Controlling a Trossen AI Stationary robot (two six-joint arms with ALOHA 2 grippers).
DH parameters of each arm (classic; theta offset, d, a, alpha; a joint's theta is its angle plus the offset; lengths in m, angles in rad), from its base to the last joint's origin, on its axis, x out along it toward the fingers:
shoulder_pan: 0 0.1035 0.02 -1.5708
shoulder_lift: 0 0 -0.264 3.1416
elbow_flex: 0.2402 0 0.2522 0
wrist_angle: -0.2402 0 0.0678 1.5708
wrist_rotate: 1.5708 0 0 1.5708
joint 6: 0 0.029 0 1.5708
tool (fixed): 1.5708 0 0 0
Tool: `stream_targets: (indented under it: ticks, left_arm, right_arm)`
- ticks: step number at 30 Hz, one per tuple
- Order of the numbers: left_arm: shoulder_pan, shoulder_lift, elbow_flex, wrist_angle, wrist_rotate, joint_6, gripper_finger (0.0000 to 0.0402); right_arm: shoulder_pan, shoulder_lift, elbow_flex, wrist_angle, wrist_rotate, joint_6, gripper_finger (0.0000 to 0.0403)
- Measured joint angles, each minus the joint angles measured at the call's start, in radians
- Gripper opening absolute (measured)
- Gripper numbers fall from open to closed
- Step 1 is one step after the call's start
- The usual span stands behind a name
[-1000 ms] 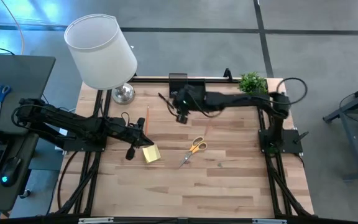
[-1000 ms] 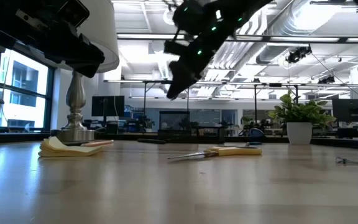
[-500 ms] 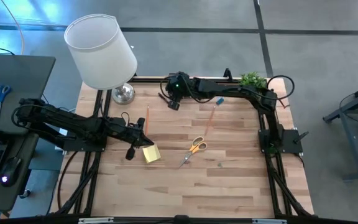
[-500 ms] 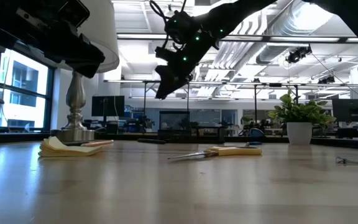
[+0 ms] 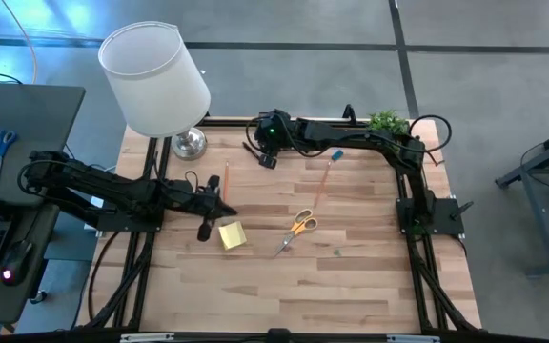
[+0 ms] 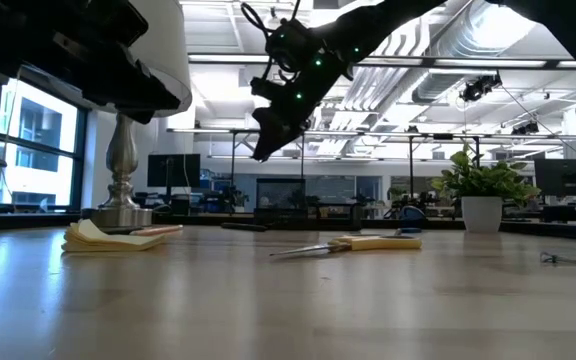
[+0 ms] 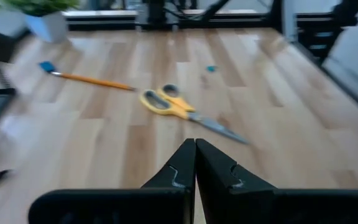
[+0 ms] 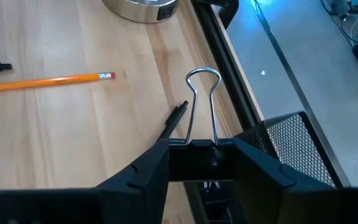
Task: Pick and place office supplies into organizer
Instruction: Put the black binder clip into the desk organizer
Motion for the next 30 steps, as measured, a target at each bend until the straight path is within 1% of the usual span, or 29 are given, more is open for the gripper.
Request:
stream_targets:
  ticks: [4, 7, 10, 14, 17, 20, 26, 30]
  left_arm:
    - [0.0, 0.0, 0.0, 0.019, -0.084, 0.039, 0.0001]
    - [0.0, 0.0, 0.0, 0.045, -0.102, 0.062, 0.0001]
    - [0.0, 0.0, 0.0, 0.066, -0.106, 0.063, 0.0001]
    - [0.0, 0.0, 0.0, 0.044, -0.1, 0.037, 0.0001]
    - [0.0, 0.0, 0.0, 0.008, -0.091, -0.01, 0.0001]
    - [0.0, 0.0, 0.0, 0.014, -0.114, -0.038, 0.0001]
    - [0.0, 0.0, 0.0, 0.05, -0.158, -0.016, 0.0001]
    - [0.0, 0.0, 0.0, 0.085, -0.192, 0.014, 0.0001]
  right_arm:
    - [0.0, 0.0, 0.0, -0.022, -0.006, 0.053, 0.0147]
    - [0.006, 0.0, -0.024, -0.03, -0.036, 0.085, 0.0144]
    - [0.014, 0.0, -0.04, -0.061, -0.024, 0.085, 0.0146]
    - [0.016, 0.0, -0.049, -0.075, 0.008, 0.063, 0.015]
    - [0.014, -0.004, -0.049, -0.074, 0.008, 0.051, 0.0147]
    - [0.014, -0.004, -0.049, -0.078, 0.007, -0.017, 0.0144]
    - [-0.01, -0.011, -0.049, -0.103, 0.046, -0.08, 0.015]
    - [-0.043, -0.012, -0.048, -0.099, 0.048, -0.117, 0.0148]
